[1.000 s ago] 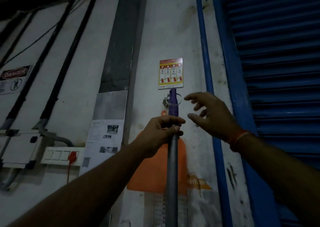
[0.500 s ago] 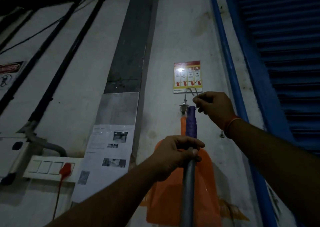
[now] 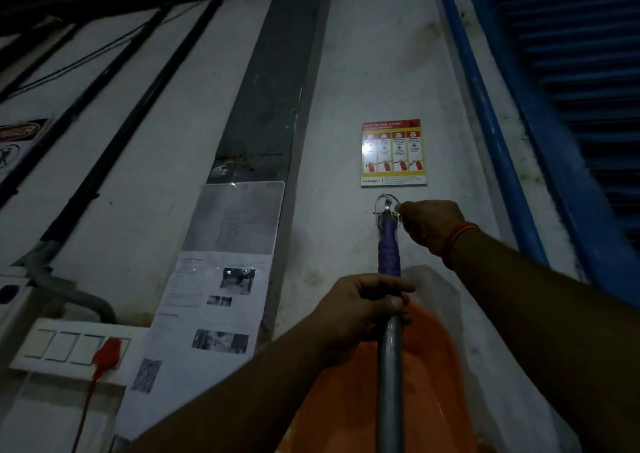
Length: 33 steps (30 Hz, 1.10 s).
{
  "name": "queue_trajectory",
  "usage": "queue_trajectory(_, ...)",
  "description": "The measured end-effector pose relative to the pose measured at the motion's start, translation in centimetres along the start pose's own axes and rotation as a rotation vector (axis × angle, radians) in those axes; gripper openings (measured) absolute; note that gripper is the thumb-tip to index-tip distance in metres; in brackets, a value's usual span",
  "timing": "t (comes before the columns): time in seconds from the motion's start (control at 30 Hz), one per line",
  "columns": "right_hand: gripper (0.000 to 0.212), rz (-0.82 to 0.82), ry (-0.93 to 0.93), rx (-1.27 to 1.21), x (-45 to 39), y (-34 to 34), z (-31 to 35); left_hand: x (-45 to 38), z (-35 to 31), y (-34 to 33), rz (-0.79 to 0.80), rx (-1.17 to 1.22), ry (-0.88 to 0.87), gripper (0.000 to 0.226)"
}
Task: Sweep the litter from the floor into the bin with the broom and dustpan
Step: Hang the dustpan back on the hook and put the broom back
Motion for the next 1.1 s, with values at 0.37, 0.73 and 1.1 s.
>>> queue_trajectory(0.37,0.015,0.114,0.332,0.342,-1.9,-0.8,2.5,-2.7,1.1,-0.6,-0.039,0.136,0.034,0.027)
queue_trajectory(0.73,0.007,0.171,0.309,0.486,-4.3,-1.6,2.3,-2.9,1.9,-0.1,-0.055,0.15,0.023,0.026)
queue_trajectory(1.1,0.023,0.201,0.253,0.581,-4.4,-1.4,1.2,-2.2,3.2,-0.4,-0.019,0.125,0.076,0.027)
Point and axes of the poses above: each hand's wrist, its own x-axis away from the middle knuckle, its own y-axis out of the back of the hand, z = x × y, the point moved 7 cm from there along -x, towards the middle knuckle, and after that the axes turned 10 degrees about -y, right-handed, at the moved point
